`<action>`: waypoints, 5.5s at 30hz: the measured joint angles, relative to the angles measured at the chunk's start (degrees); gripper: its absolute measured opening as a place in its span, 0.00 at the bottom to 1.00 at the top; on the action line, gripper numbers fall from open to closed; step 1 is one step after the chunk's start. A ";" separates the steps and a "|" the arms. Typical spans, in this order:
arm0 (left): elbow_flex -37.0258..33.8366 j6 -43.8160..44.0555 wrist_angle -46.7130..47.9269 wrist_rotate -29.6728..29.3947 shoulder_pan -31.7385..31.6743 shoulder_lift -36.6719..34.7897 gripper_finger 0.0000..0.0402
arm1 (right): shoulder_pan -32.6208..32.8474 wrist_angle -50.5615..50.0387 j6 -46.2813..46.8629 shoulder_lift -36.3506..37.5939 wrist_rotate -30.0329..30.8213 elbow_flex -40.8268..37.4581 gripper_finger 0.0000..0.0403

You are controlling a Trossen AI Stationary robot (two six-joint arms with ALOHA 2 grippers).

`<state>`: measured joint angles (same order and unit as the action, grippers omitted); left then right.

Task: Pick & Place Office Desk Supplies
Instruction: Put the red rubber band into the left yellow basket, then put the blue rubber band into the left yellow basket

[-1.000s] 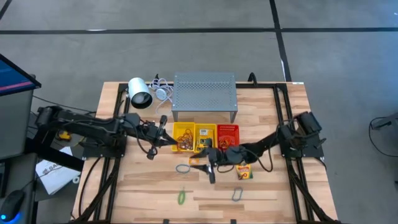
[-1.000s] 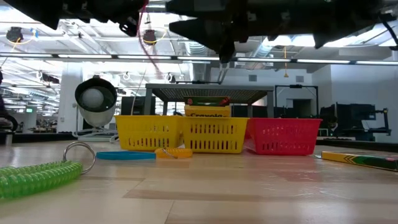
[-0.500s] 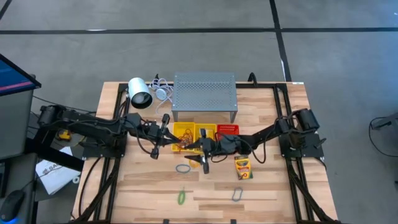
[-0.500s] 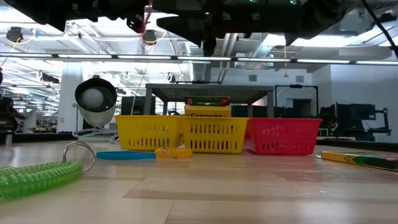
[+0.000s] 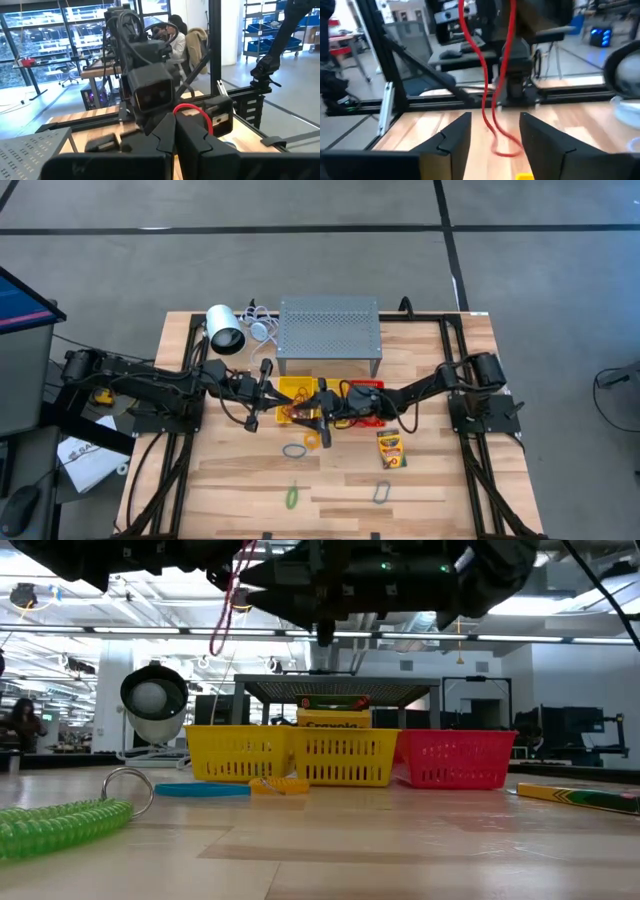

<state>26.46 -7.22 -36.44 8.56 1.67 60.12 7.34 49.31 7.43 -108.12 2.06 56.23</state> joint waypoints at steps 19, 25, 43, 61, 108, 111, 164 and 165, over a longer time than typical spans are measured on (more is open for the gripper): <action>0.00 0.26 0.39 0.09 0.17 -0.02 0.00 | -0.03 -2.49 -0.49 -5.66 -8.13 9.20 0.02; 0.00 1.29 0.47 0.09 0.17 -0.02 0.00 | -0.05 -3.91 -1.41 -5.06 -8.13 9.20 0.01; 0.07 1.59 4.03 -1.07 0.17 -6.52 0.38 | -2.54 -5.65 -1.91 -5.06 -10.41 9.20 0.00; 0.04 5.11 21.46 -3.61 0.17 -15.18 0.50 | -9.18 -29.75 -6.56 -3.51 -9.54 15.05 0.00; 0.00 6.07 21.34 -2.71 5.99 -15.23 0.50 | -7.25 -45.96 -10.63 -11.50 -5.46 23.85 0.00; 0.00 6.21 21.33 -2.71 5.99 -15.23 0.50 | -7.24 -47.59 -10.62 -13.82 -5.51 26.42 0.00; 0.00 6.23 22.64 -2.71 5.99 -15.08 0.50 | -9.44 -71.48 -10.94 -14.73 -4.80 39.54 0.60; 0.00 6.23 22.88 -2.73 5.97 -15.08 0.50 | -9.43 -72.40 -11.01 -14.73 -4.89 40.24 0.60</action>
<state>26.46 -0.99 -13.56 5.82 7.64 45.04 -2.09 -23.09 -3.58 -122.85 -2.82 96.47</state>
